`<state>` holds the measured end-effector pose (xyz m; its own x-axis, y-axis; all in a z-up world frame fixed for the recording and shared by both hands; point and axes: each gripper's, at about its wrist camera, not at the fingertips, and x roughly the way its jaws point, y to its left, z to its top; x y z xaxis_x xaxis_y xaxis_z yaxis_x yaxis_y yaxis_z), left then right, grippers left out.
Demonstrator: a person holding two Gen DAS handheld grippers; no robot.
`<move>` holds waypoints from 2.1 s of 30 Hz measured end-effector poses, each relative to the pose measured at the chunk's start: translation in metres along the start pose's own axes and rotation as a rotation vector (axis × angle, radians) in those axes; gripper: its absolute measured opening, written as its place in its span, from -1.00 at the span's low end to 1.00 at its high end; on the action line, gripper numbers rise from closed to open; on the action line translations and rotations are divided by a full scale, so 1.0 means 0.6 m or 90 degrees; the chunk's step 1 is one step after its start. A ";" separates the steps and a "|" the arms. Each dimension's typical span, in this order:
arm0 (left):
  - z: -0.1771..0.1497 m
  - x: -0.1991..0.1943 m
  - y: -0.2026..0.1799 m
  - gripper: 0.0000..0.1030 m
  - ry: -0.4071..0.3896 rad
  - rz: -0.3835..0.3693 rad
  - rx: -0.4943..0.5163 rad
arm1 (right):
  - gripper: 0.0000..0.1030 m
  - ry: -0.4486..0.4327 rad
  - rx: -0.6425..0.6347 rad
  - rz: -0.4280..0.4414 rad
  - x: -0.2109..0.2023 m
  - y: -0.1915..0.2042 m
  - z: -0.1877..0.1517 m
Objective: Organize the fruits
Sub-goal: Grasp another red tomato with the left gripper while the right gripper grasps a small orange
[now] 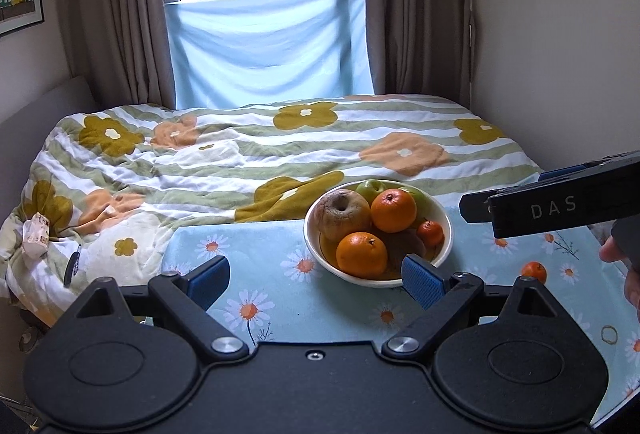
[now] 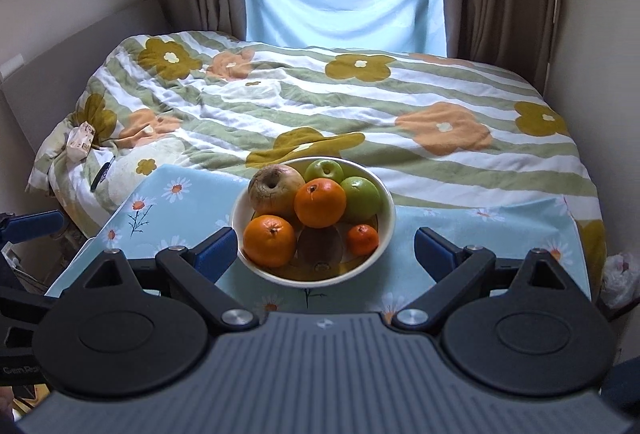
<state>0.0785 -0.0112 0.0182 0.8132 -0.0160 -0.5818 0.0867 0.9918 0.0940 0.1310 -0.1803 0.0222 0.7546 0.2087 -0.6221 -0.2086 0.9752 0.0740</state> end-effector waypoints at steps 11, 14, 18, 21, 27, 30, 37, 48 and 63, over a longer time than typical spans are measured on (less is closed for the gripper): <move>-0.035 -0.013 -0.050 0.85 0.024 -0.073 0.026 | 1.00 0.011 0.041 -0.068 -0.060 -0.052 -0.066; -0.042 -0.010 -0.078 0.85 0.032 -0.079 0.026 | 1.00 0.023 0.039 -0.075 -0.060 -0.082 -0.078; -0.053 0.005 -0.124 0.85 0.055 -0.075 0.018 | 1.00 0.041 0.021 -0.070 -0.049 -0.128 -0.091; -0.061 0.024 -0.155 0.85 0.071 -0.067 0.002 | 1.00 0.054 -0.004 -0.053 -0.032 -0.165 -0.101; -0.078 0.073 -0.214 0.84 0.100 -0.037 -0.026 | 1.00 0.087 -0.050 -0.011 0.022 -0.224 -0.113; -0.090 0.097 -0.236 0.80 0.118 -0.026 -0.042 | 1.00 0.098 -0.074 0.004 0.047 -0.243 -0.117; -0.115 0.144 -0.261 0.48 0.159 0.002 -0.073 | 1.00 0.109 -0.108 0.044 0.097 -0.266 -0.128; -0.128 0.177 -0.272 -0.14 0.178 0.022 -0.082 | 0.71 0.137 -0.115 0.085 0.142 -0.267 -0.140; -0.136 0.169 -0.278 -0.29 0.178 0.025 -0.067 | 0.33 0.147 -0.120 0.098 0.170 -0.261 -0.143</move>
<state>0.0997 -0.1682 -0.1225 0.6231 0.0445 -0.7809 -0.0142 0.9989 0.0456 0.1874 -0.3179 -0.1199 0.5492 0.3090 -0.7765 -0.4364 0.8984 0.0489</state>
